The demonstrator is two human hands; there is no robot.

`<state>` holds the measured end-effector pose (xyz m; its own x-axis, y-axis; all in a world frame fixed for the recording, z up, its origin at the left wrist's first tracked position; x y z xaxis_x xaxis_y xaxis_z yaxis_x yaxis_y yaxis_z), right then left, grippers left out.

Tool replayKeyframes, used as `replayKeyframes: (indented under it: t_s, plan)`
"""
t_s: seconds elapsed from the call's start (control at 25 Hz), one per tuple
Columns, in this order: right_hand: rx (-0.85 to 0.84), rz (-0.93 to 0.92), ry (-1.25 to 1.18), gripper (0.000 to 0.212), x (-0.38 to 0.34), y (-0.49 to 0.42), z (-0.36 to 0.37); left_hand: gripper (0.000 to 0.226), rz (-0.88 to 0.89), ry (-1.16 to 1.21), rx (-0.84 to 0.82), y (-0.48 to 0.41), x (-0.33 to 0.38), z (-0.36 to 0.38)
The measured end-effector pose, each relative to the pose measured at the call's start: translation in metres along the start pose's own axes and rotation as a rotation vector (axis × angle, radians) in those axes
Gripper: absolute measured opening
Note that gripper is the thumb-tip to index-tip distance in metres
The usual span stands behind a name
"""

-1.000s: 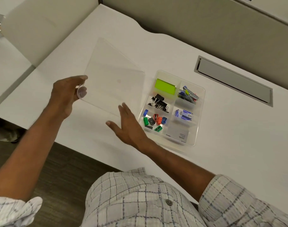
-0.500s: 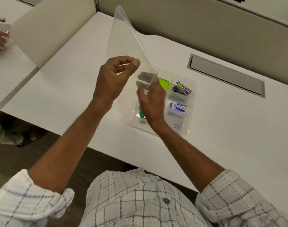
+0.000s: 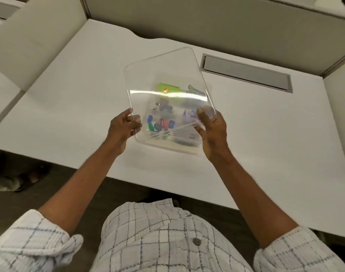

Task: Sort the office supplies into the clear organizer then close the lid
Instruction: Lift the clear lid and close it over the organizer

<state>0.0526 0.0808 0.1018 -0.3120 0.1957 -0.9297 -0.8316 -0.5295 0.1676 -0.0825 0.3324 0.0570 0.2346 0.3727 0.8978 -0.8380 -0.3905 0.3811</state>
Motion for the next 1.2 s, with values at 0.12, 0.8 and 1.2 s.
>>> replayKeyframes:
  t_s: [0.12, 0.8, 1.2]
  plan:
    - [0.137, 0.081, 0.233, 0.035, 0.012, 0.005, -0.044, 0.037, -0.016, -0.186, -0.019, -0.015, 0.001, 0.008]
    - [0.198, 0.306, 0.806, 0.037, 0.066, 0.01, -0.074, 0.06, -0.051, -0.716, -0.107, -0.079, -0.004, -0.001]
    - [0.173, 0.375, 0.194, 0.037, 0.086, -0.003, -0.109, 0.046, -0.261, -0.275, -0.239, -0.096, -0.04, -0.023]
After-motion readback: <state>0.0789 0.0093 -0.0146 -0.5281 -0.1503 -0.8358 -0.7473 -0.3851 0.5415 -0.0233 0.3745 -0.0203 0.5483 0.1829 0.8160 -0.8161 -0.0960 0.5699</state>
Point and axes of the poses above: each hand's wrist, its own y-axis away from the middle knuckle, its own z-axis out of the palm, x = y × z, the point moved 7 cm from there along -y, towards the middle knuckle, and after that the axes turned 14 degrees about -x, right-handed, at the moved point
